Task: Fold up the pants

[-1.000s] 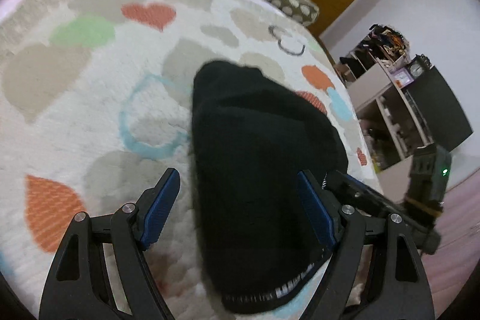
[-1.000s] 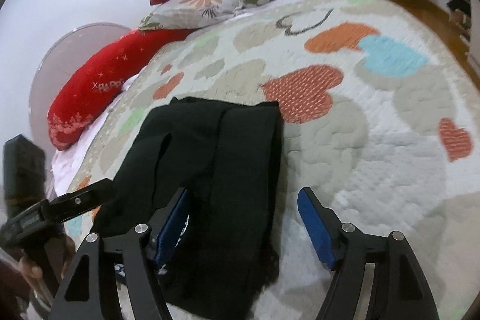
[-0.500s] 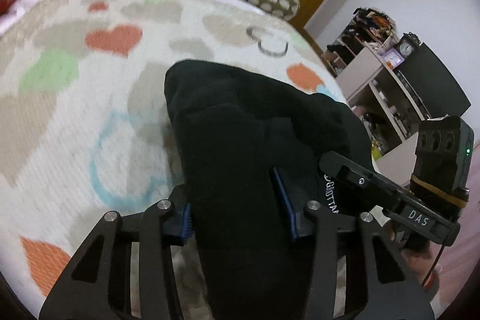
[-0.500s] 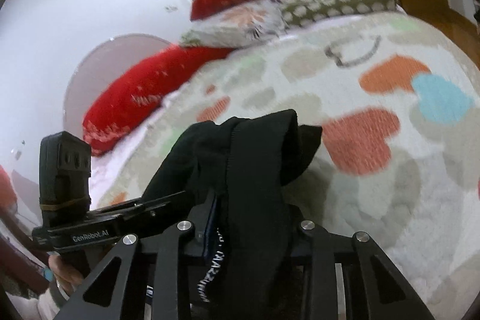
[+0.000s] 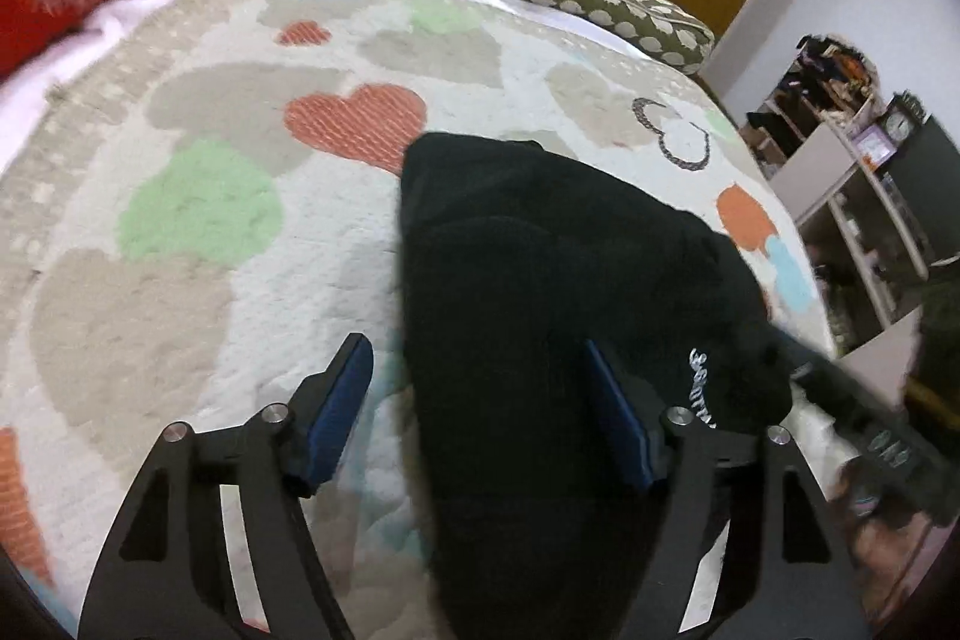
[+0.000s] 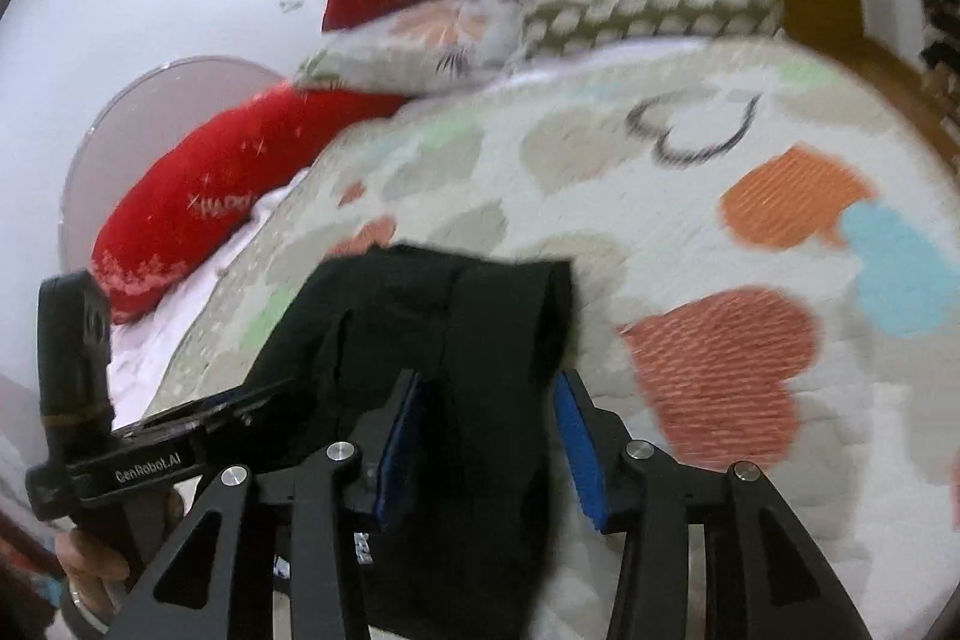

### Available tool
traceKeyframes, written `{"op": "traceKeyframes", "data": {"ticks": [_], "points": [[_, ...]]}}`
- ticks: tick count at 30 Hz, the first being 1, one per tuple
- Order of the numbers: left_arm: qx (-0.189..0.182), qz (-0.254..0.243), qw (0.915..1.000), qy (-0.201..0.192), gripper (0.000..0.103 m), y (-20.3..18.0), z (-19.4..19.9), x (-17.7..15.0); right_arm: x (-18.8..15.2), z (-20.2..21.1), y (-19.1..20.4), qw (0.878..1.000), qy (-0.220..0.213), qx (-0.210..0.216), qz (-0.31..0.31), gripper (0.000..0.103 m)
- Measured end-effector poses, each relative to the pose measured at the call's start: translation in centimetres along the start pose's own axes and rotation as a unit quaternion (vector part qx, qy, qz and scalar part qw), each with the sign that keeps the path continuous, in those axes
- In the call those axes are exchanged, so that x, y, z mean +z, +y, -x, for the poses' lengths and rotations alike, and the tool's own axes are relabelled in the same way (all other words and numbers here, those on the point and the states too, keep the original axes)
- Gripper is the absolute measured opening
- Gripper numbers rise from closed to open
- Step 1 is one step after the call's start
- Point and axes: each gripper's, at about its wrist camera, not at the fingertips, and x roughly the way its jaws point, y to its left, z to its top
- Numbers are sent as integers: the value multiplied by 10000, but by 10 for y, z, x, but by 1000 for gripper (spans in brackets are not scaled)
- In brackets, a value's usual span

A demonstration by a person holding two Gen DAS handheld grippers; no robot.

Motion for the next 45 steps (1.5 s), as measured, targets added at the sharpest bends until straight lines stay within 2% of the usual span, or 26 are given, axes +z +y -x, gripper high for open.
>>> {"op": "traceKeyframes", "data": {"ticks": [2, 4, 6, 8, 10, 15, 19, 24, 33, 45], "points": [[167, -116, 9997, -94, 72, -5, 6, -4, 3, 16, 7, 9996, -222, -28, 156, 44], [434, -290, 9984, -209, 72, -13, 9, -9, 3, 21, 20, 9985, -270, 164, 441, 44], [655, -437, 9964, -313, 72, -20, 10, -11, -4, 10, 34, 9969, -47, 209, 755, 44], [748, -495, 9953, -366, 72, -23, 9, -16, -15, -8, 37, 9961, 316, -106, 818, 44], [734, -466, 9955, -386, 73, -23, 7, -18, -24, -24, 33, 9951, 501, -312, 799, 44], [903, -609, 9927, -513, 72, -31, 18, -24, -19, 0, 33, 9974, 317, -77, 648, 44], [970, -637, 9907, -711, 72, -36, 36, -30, -21, 25, 45, 9962, 2, -239, 833, 45], [1142, -584, 9868, -984, 72, -37, 59, -38, -29, 44, 55, 9954, -161, -294, 897, 47], [1271, -713, 9811, -1273, 72, -43, 91, -54, -37, 65, 61, 9962, -188, -220, 818, 48], [1241, -682, 9792, -1450, 72, -45, 112, -64, -44, 73, 70, 9961, -202, -162, 844, 48]]}}
